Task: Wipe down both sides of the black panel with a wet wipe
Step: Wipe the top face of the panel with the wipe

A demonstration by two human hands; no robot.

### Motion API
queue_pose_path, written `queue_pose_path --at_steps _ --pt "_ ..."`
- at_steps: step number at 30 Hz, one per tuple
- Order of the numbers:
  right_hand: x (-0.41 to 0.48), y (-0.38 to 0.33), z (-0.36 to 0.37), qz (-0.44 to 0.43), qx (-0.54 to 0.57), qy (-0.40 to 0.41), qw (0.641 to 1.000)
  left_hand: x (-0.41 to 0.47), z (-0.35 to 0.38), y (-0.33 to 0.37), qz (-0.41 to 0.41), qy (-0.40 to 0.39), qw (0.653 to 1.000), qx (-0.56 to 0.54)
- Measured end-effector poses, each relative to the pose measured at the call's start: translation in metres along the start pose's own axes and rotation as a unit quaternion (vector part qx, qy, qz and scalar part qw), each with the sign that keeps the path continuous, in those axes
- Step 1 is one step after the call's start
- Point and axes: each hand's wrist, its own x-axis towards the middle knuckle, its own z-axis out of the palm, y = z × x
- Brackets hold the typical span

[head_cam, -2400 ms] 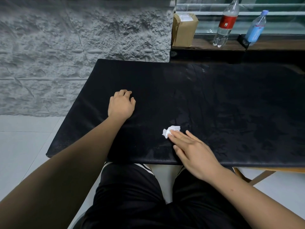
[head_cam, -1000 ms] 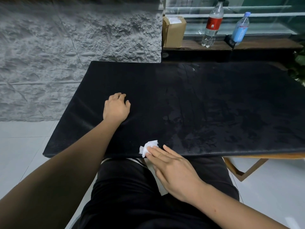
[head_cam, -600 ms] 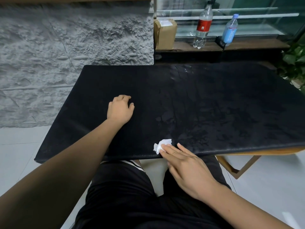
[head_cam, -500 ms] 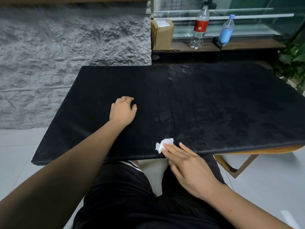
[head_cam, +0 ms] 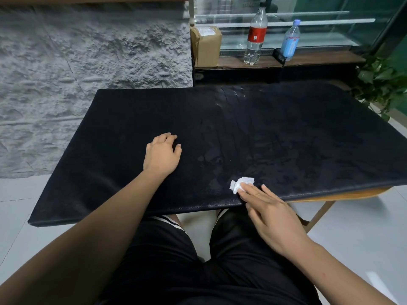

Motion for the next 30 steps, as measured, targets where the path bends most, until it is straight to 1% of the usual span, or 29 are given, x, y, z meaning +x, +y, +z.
queue_pose_path --at_steps 5,12,17,23,30 --pt "0.0 0.011 -0.004 0.041 0.001 0.02 0.999 -0.002 -0.001 0.002 -0.003 0.004 1.0 0.006" --pt "0.006 0.0 0.005 0.06 0.017 0.054 0.997 -0.003 -0.001 0.003 -0.006 0.008 1.0 0.001" --pt "0.012 -0.026 0.021 0.013 0.028 0.041 0.999 -0.005 -0.002 0.004 -0.006 0.007 1.0 0.0" --pt "0.013 -0.064 0.04 -0.045 0.006 0.015 0.999 -0.006 -0.003 0.004 -0.005 0.01 1.0 -0.003" --pt "0.001 -0.061 0.038 -0.068 0.01 -0.019 0.997 -0.006 -0.003 0.003 -0.005 0.009 1.0 -0.008"
